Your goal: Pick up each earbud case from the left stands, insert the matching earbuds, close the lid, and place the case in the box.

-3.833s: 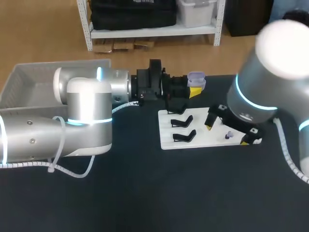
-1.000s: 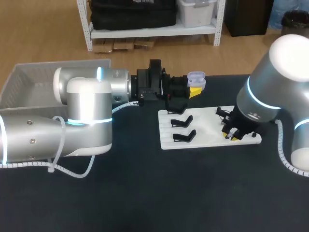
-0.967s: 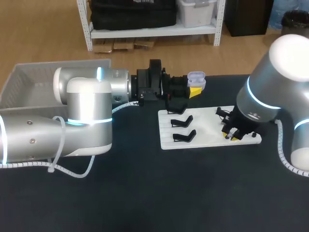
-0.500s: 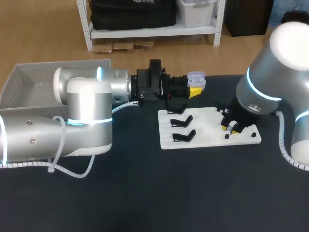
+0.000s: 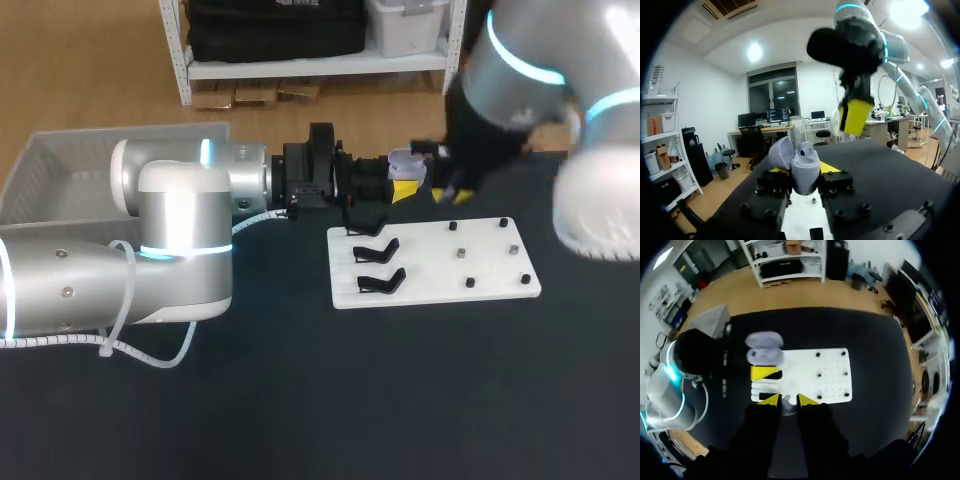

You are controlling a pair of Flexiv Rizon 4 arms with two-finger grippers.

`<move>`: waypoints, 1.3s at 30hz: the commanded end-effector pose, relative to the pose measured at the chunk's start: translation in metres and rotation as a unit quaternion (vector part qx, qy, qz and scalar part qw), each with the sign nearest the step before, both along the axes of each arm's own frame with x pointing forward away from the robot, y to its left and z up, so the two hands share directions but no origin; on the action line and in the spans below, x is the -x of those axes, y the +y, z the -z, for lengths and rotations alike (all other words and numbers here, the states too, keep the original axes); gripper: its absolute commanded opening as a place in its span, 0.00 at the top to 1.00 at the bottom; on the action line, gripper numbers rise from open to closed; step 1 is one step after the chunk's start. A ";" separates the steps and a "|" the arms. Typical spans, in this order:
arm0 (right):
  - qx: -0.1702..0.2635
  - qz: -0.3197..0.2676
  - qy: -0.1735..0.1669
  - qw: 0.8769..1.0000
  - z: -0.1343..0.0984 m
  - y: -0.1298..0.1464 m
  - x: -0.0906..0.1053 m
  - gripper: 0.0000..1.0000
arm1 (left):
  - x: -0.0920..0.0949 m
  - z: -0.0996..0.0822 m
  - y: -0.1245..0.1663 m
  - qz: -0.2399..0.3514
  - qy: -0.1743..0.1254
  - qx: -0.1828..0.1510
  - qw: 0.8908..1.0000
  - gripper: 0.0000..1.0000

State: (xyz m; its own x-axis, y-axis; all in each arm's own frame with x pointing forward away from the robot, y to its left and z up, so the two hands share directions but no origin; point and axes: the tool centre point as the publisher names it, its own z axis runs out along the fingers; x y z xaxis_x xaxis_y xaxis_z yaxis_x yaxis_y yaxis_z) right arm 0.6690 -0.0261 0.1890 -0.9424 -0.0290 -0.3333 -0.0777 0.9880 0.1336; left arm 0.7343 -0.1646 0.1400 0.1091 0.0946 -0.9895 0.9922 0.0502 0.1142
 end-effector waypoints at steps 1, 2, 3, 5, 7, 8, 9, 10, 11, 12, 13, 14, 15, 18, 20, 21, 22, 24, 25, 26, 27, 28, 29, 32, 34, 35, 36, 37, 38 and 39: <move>0.056 -0.098 0.097 0.989 -0.031 0.013 -0.008 1.00 | 0.002 0.002 0.000 -0.004 -0.003 0.004 1.000 1.00; 0.053 -0.109 0.101 0.988 -0.034 0.015 -0.010 1.00 | 0.002 0.002 0.000 -0.004 -0.003 0.004 1.000 1.00; 0.060 -0.114 0.102 0.986 -0.036 0.018 -0.013 1.00 | 0.002 0.002 0.000 -0.004 -0.003 0.004 1.000 1.00; 0.064 -0.127 0.106 0.984 -0.038 0.022 -0.018 1.00 | 0.002 0.002 0.000 -0.004 -0.003 0.004 1.000 1.00; 0.062 -0.145 0.108 0.982 -0.039 0.026 -0.023 1.00 | 0.002 0.002 0.000 -0.004 -0.003 0.004 1.000 1.00; 0.062 -0.148 0.109 0.981 -0.040 0.027 -0.025 1.00 | 0.002 0.002 0.000 -0.004 -0.003 0.004 1.000 1.00; 0.070 -0.155 0.109 0.979 -0.040 0.030 -0.027 1.00 | 0.002 0.002 0.000 -0.004 -0.003 0.004 1.000 1.00; 0.070 -0.163 0.108 0.978 -0.040 0.032 -0.029 1.00 | 0.002 0.002 0.000 -0.004 -0.003 0.004 1.000 1.00; 0.071 -0.166 0.109 0.977 -0.039 0.034 -0.031 1.00 | 0.002 0.002 0.000 -0.004 -0.003 0.004 1.000 1.00; 0.077 -0.171 0.106 0.976 -0.039 0.035 -0.033 1.00 | 0.002 0.002 0.000 -0.004 -0.003 0.004 1.000 1.00; 0.076 -0.175 0.105 0.976 -0.038 0.037 -0.035 1.00 | 0.002 0.002 0.000 -0.004 -0.003 0.004 1.000 1.00; 0.086 -0.173 0.106 0.975 -0.036 0.037 -0.037 1.00 | 0.002 0.002 0.000 -0.004 -0.003 0.004 1.000 1.00; 0.100 -0.175 0.103 0.974 -0.034 0.038 -0.040 1.00 | 0.002 0.002 0.000 -0.004 -0.003 0.004 1.000 1.00; 0.099 -0.181 0.100 0.973 -0.030 0.039 -0.043 1.00 | 0.002 0.002 0.000 -0.004 -0.003 0.004 1.000 1.00; 0.097 -0.178 0.098 0.974 -0.028 0.038 -0.045 1.00 | 0.002 0.002 0.000 -0.004 -0.003 0.004 1.000 1.00; 0.096 -0.178 0.097 0.975 -0.027 0.038 -0.046 1.00 | 0.002 0.002 0.000 -0.004 -0.003 0.004 1.000 1.00; 0.094 -0.175 0.094 0.976 -0.027 0.037 -0.046 1.00 | 0.002 0.002 0.000 -0.004 -0.003 0.004 1.000 1.00; 0.091 -0.170 0.087 0.977 -0.024 0.036 -0.046 1.00 | 0.002 0.002 0.000 -0.004 -0.003 0.004 1.000 1.00; 0.093 -0.167 0.081 0.978 -0.023 0.036 -0.046 1.00 | 0.002 0.002 0.000 -0.004 -0.003 0.004 1.000 1.00; 0.091 -0.170 0.077 0.978 -0.022 0.037 -0.046 1.00 | 0.002 0.002 0.000 -0.004 -0.003 0.004 1.000 1.00; 0.091 -0.170 0.073 0.979 -0.021 0.038 -0.045 1.00 | 0.002 0.002 0.000 -0.004 -0.003 0.004 1.000 1.00; 0.098 -0.168 0.067 0.979 -0.020 0.039 -0.045 1.00 | 0.002 0.002 0.000 -0.004 -0.003 0.004 1.000 1.00; 0.099 -0.169 0.059 0.979 -0.019 0.040 -0.044 1.00 | 0.002 0.002 0.000 -0.004 -0.003 0.004 1.000 1.00; 0.099 -0.170 0.050 0.979 -0.017 0.043 -0.044 1.00 | 0.002 0.002 0.000 -0.004 -0.003 0.004 1.000 1.00; 0.098 -0.173 0.046 0.979 -0.016 0.044 -0.044 1.00 | 0.002 0.002 0.000 -0.004 -0.003 0.004 1.000 1.00; 0.099 -0.174 0.045 0.979 -0.015 0.044 -0.044 1.00 | 0.002 0.002 0.000 -0.004 -0.003 0.004 1.000 1.00; 0.101 -0.177 0.042 0.978 -0.014 0.045 -0.044 1.00 | 0.002 0.002 0.000 -0.004 -0.003 0.004 1.000 1.00; 0.101 -0.178 0.042 0.978 -0.014 0.046 -0.044 1.00 | 0.002 0.002 0.000 -0.004 -0.003 0.004 1.000 1.00; 0.101 -0.178 0.042 0.978 -0.013 0.046 -0.044 1.00 | 0.002 0.002 0.000 -0.004 -0.003 0.004 1.000 1.00; 0.102 -0.179 0.042 0.978 -0.012 0.046 -0.044 1.00 | 0.002 0.002 0.000 -0.004 -0.003 0.004 1.000 1.00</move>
